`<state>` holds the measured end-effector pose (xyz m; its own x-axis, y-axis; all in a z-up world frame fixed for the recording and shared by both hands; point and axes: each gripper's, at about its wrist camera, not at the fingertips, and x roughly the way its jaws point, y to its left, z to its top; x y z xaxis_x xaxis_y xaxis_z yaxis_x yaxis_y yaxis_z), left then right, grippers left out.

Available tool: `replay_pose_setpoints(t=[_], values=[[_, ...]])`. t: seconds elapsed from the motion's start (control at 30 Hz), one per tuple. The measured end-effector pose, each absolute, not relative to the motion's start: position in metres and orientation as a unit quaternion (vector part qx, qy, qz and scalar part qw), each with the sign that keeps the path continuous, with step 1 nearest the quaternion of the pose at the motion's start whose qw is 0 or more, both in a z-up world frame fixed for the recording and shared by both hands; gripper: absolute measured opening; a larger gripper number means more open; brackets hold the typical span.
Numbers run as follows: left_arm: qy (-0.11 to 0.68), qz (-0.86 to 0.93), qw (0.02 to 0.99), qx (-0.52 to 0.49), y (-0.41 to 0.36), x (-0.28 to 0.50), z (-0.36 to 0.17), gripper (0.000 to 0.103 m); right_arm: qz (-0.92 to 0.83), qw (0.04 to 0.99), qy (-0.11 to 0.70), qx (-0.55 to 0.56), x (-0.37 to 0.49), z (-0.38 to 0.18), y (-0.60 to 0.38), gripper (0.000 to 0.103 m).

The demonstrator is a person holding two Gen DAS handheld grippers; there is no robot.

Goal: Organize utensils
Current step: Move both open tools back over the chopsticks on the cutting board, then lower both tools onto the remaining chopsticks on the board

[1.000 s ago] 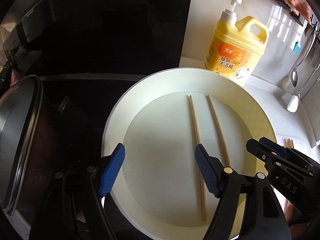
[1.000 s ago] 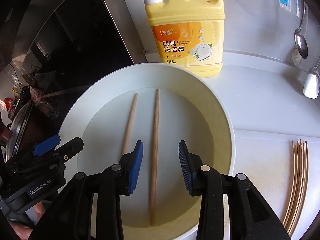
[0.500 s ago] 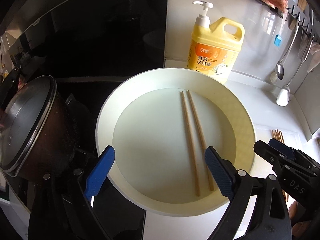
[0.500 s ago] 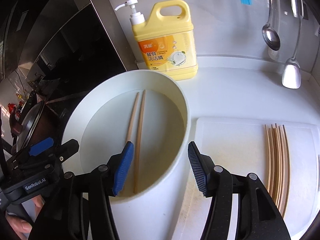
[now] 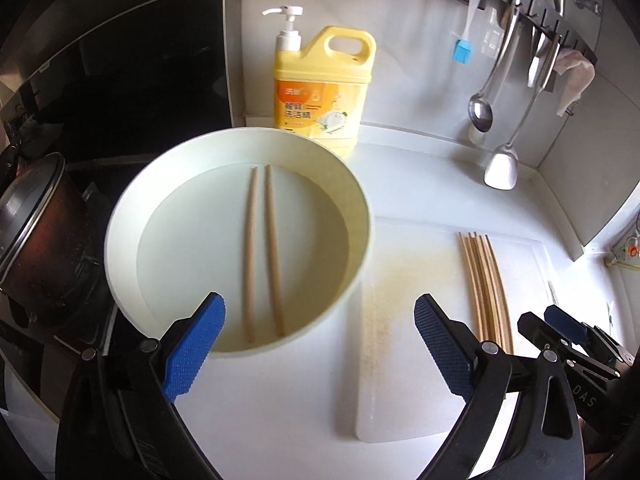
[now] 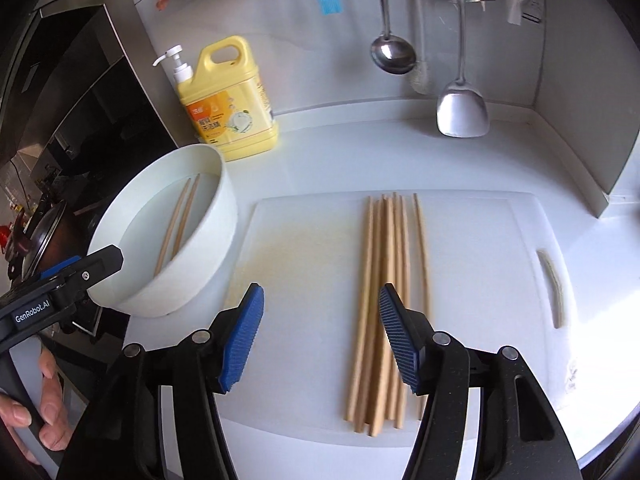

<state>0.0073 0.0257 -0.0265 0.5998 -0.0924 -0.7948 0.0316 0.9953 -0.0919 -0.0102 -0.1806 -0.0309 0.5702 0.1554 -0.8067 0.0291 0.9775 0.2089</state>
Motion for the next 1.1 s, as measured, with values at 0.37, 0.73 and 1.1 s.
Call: replay_pose_setpoints(t=[0.37,0.73,1.1], values=[[0.46,-0.028,0.887,-0.035,-0.057,-0.022,-0.052,0.094,0.018,0.881,0.462,0.099,-0.046,-0.059,-0.271,0.06],[0.452,-0.022,0.891,-0.027,-0.087,-0.02,-0.072,0.094,0.028,0.885,0.451,0.108,-0.026,-0.086,-0.285,0.06],[0.435,-0.059,0.898,-0.008,-0.099,-0.004,-0.11,0.094,0.01,0.893,0.438,0.104,0.001,-0.116,-0.266,0.06]])
